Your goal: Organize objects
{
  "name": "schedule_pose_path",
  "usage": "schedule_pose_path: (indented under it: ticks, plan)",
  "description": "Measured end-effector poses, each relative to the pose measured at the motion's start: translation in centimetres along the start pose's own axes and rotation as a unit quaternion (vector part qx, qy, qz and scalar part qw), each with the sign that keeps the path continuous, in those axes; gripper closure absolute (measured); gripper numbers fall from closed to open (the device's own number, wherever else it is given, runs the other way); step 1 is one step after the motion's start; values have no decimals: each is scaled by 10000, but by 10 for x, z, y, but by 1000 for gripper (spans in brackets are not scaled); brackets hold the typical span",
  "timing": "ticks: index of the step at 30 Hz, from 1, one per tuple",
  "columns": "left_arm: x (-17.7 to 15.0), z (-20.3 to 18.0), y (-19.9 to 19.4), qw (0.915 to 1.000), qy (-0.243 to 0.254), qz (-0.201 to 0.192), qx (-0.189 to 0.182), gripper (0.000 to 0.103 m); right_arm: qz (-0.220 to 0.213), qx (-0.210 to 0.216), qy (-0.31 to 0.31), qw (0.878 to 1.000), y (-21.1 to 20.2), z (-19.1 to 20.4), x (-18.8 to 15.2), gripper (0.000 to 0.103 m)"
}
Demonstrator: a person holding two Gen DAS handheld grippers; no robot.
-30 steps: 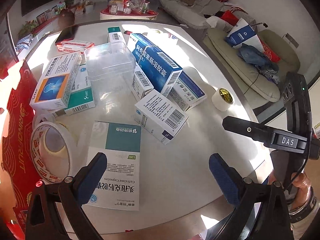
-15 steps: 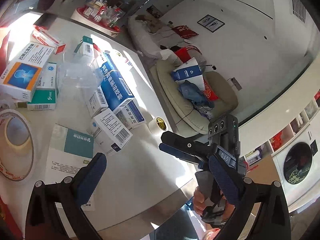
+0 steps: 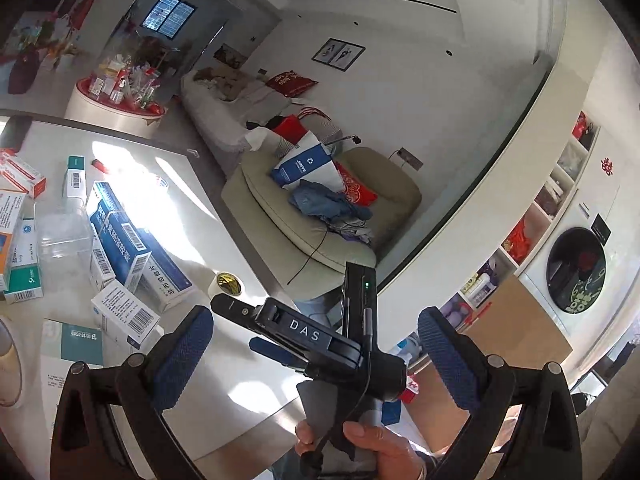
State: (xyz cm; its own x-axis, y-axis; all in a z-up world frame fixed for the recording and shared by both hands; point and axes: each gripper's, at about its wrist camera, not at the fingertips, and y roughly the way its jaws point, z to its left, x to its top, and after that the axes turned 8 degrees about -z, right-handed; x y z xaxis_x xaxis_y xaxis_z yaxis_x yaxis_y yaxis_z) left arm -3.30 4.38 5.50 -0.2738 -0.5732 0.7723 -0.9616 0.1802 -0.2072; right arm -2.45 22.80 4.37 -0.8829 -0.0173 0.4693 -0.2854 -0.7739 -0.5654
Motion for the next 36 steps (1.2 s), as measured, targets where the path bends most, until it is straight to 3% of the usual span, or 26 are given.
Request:
schedule_pose_path:
  ticks: [4, 8, 12, 18, 23, 27, 30, 33, 34, 36]
  plan:
    - [5, -47, -5, 9906, 1072, -620, 575, 0, -166, -484, 307, 9982, -14, 2, -11, 0]
    - [1, -94, -4, 9759, 1930, -939, 392, 0, -535, -923, 44, 9943, -30, 31, -15, 0]
    - [-9, -126, 5, 9675, 2398, -796, 73, 0, -310, -1043, 84, 9940, -29, 47, -21, 0]
    - [-33, -165, 9, 9381, 3410, -604, -36, 0, 58, -1448, -362, 9888, -22, 55, -28, 0]
    - [-54, -187, 8, 9119, 4063, -558, -116, 0, 602, -1454, -551, 9860, -7, 52, -37, 0]
    - [-71, -193, 16, 8986, 4379, -265, -8, 0, 911, -1438, -712, 9828, 2, 54, -47, 0]
    - [-81, -188, 14, 8935, 4456, -408, 377, 0, 1023, -1210, -498, 9861, 2, 48, -47, 0]
    - [-88, -190, 10, 8813, 4544, -827, 1001, 0, 960, -1412, -679, 9830, 1, 52, -47, 0]
    - [-91, -191, 9, 8720, 4615, -997, 1297, 0, 967, -1347, -781, 9831, 2, 56, -48, 0]
    - [-101, -194, 8, 8394, 4819, -1470, 2040, 0, 944, -1308, -1043, 9814, 4, 65, -47, 0]
